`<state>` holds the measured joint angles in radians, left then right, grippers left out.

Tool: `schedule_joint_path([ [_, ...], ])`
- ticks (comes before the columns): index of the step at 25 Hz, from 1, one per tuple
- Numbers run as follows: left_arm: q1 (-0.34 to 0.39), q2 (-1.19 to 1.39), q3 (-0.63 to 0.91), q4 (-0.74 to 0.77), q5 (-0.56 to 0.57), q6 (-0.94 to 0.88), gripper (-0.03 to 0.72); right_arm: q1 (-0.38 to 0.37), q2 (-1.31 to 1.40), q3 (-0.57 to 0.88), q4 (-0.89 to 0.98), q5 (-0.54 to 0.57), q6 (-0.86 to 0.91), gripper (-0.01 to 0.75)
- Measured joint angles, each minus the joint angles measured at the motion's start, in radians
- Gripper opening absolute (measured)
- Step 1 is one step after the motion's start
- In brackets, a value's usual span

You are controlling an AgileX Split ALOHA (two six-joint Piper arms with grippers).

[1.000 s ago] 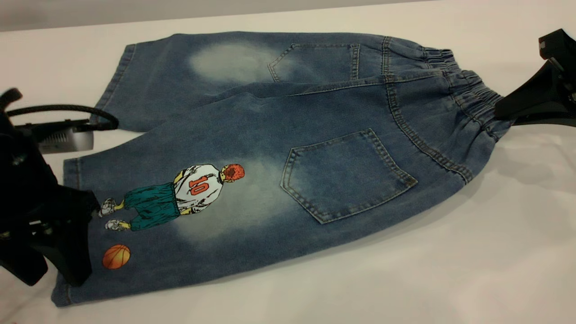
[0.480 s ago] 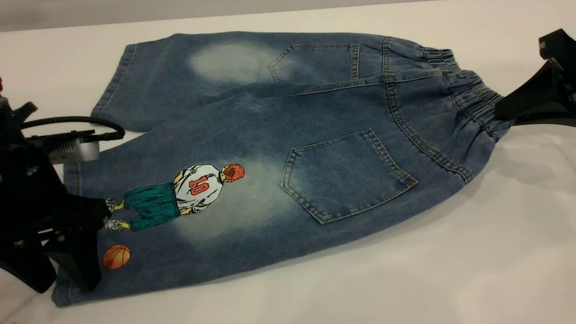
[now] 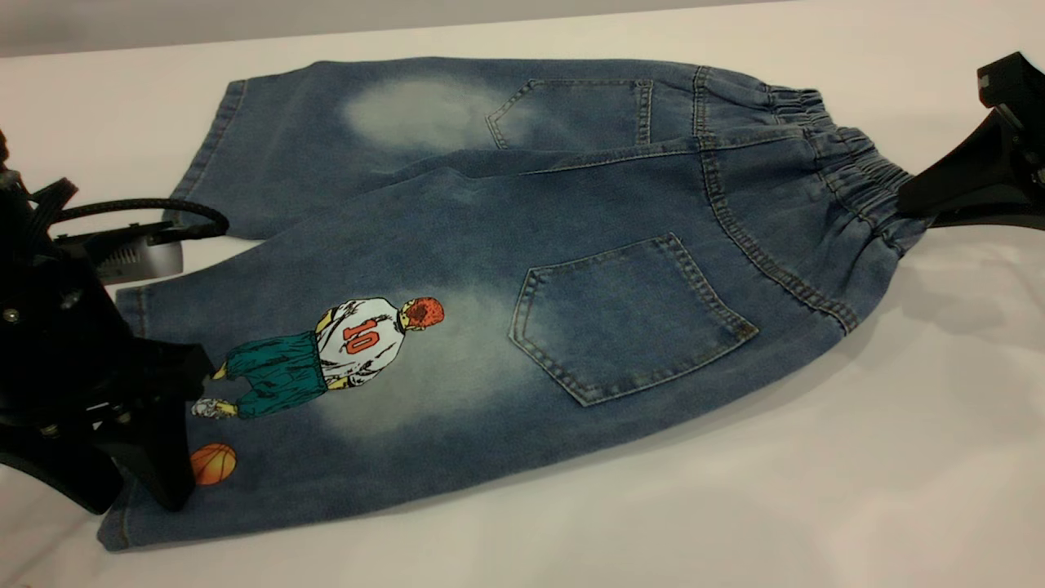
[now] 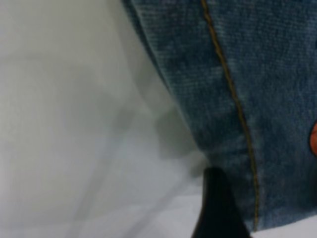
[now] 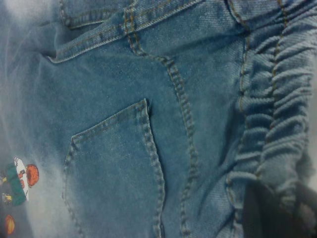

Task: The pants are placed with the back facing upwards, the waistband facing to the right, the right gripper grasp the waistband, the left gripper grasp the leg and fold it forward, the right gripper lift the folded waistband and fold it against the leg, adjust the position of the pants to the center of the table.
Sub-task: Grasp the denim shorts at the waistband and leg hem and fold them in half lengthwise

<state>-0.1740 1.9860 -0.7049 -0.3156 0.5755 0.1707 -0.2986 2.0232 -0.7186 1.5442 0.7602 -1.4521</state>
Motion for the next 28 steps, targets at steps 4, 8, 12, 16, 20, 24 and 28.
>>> schedule_joint_path([
  [4,0.0,0.0,0.0,0.01,0.0,0.008,0.344,0.0,0.0,0.0,0.0,0.0,0.0,0.03],
  [8,0.0,0.0,0.0,0.01,0.0,0.008,0.243,0.0,0.0,0.0,0.0,0.0,0.0,0.03],
  [12,0.0,0.0,0.0,0.01,0.0,0.034,0.137,0.0,0.0,0.0,0.0,0.0,-0.002,0.03],
  [16,0.0,0.0,0.0,-0.001,0.011,0.06,0.078,0.0,0.0,0.0,0.0,0.007,-0.009,0.03],
  [20,0.0,-0.026,0.0,-0.001,0.039,0.065,0.078,0.0,0.0,0.0,0.0,0.013,-0.018,0.03],
  [24,0.0,-0.092,0.0,-0.001,0.083,0.083,0.078,0.0,-0.004,0.0,0.0,0.013,-0.019,0.03],
  [28,0.0,-0.189,0.001,-0.001,0.114,0.083,0.078,0.0,-0.051,0.0,-0.001,0.035,-0.019,0.03],
])
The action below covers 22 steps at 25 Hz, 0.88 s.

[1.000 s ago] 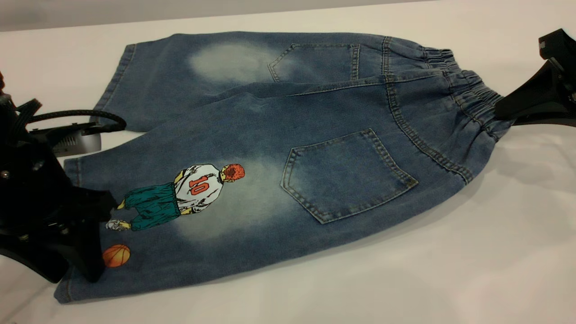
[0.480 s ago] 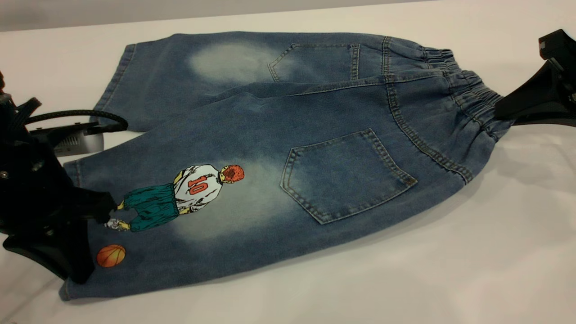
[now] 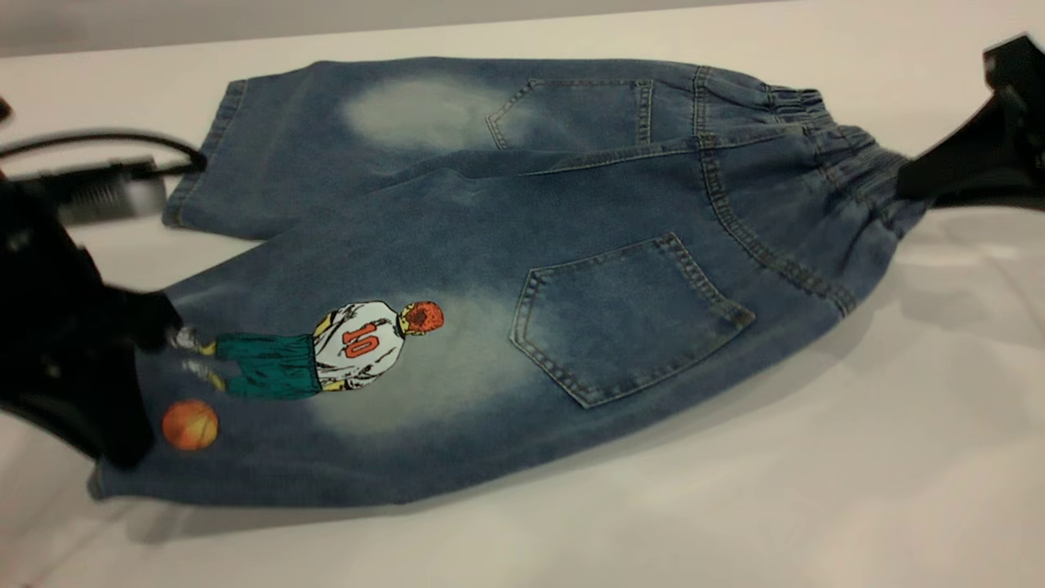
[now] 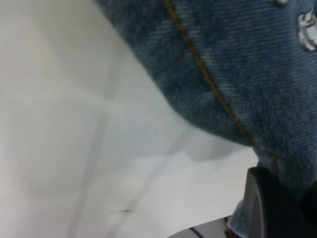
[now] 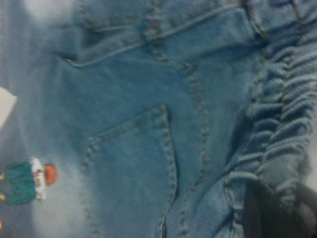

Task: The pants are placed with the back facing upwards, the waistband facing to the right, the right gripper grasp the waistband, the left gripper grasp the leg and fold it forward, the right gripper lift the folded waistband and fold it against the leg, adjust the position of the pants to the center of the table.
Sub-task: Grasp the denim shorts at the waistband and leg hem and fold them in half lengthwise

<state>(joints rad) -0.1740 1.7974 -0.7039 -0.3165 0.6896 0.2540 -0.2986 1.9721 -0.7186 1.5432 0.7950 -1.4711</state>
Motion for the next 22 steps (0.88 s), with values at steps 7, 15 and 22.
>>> schedule_joint_path([
  [7,0.0,-0.184,-0.029,0.001,0.013,0.0,0.078,0.0,-0.128,-0.021,-0.003,-0.002,0.031,0.03],
  [15,0.0,-0.264,-0.139,0.006,-0.021,0.01,0.076,0.0,-0.137,-0.116,-0.009,0.057,0.068,0.03],
  [22,0.0,-0.264,-0.157,0.004,-0.197,0.028,0.076,0.0,-0.131,-0.193,-0.009,0.052,0.076,0.03],
])
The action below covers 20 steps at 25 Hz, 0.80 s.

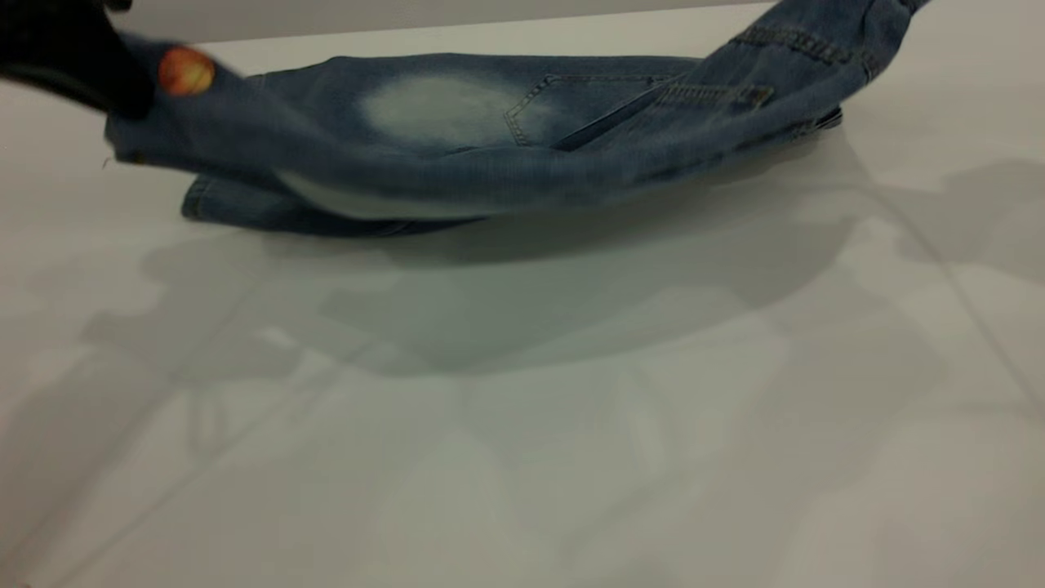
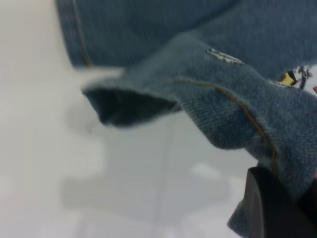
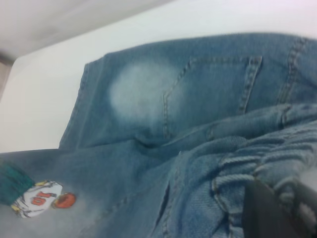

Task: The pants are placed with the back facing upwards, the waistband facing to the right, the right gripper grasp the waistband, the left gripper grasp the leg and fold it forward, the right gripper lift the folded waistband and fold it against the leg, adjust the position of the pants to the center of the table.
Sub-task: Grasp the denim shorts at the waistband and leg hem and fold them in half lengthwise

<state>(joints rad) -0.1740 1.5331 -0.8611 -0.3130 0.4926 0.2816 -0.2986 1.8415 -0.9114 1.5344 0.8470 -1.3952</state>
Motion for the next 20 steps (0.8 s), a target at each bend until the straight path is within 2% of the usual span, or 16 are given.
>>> schedule_joint_path([
  [14,0.0,0.151,-0.001,-0.001,-0.335,0.003,0.076,0.0,0.143,-0.169,0.011,-0.024,0.01,0.03],
  [20,0.0,0.215,-0.057,-0.001,-0.399,0.069,0.076,0.0,0.16,-0.221,0.013,-0.026,0.009,0.03],
])
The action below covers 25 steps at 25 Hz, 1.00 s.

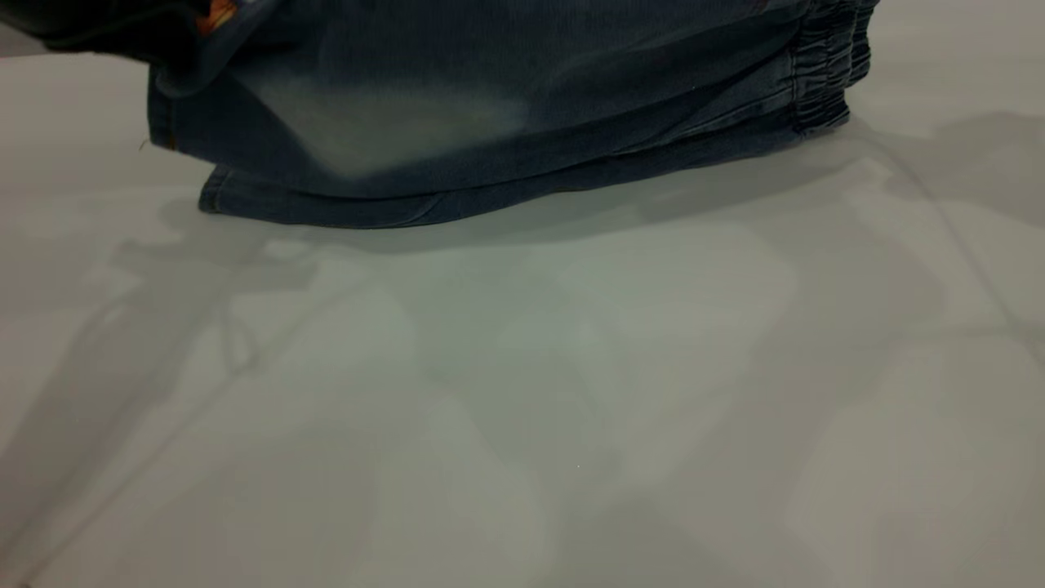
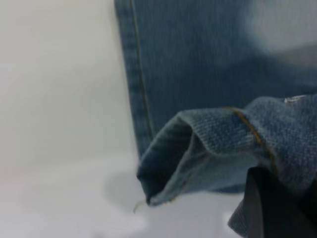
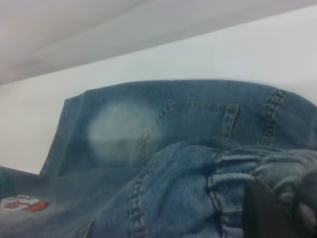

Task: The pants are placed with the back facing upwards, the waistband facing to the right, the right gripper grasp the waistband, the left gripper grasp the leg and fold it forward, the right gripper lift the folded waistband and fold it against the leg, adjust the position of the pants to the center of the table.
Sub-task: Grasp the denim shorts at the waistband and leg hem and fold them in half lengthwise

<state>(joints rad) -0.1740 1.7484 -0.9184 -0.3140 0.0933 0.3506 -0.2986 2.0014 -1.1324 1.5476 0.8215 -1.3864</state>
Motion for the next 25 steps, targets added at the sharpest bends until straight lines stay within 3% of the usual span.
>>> schedule_joint_path([
  [7,0.001,0.079,-0.164,0.001,0.046,0.047,0.076,0.005,0.006,-0.016,-0.002,-0.013,-0.007,0.03],
  [13,0.001,0.161,-0.288,0.001,0.11,0.088,0.076,0.075,0.01,-0.07,-0.042,-0.064,-0.006,0.03],
  [19,0.002,0.186,-0.326,0.001,0.104,0.088,0.076,0.138,0.078,-0.153,-0.092,-0.12,0.052,0.03],
  [25,0.003,0.194,-0.328,0.033,0.071,0.088,0.076,0.14,0.187,-0.238,-0.111,-0.143,0.124,0.03],
])
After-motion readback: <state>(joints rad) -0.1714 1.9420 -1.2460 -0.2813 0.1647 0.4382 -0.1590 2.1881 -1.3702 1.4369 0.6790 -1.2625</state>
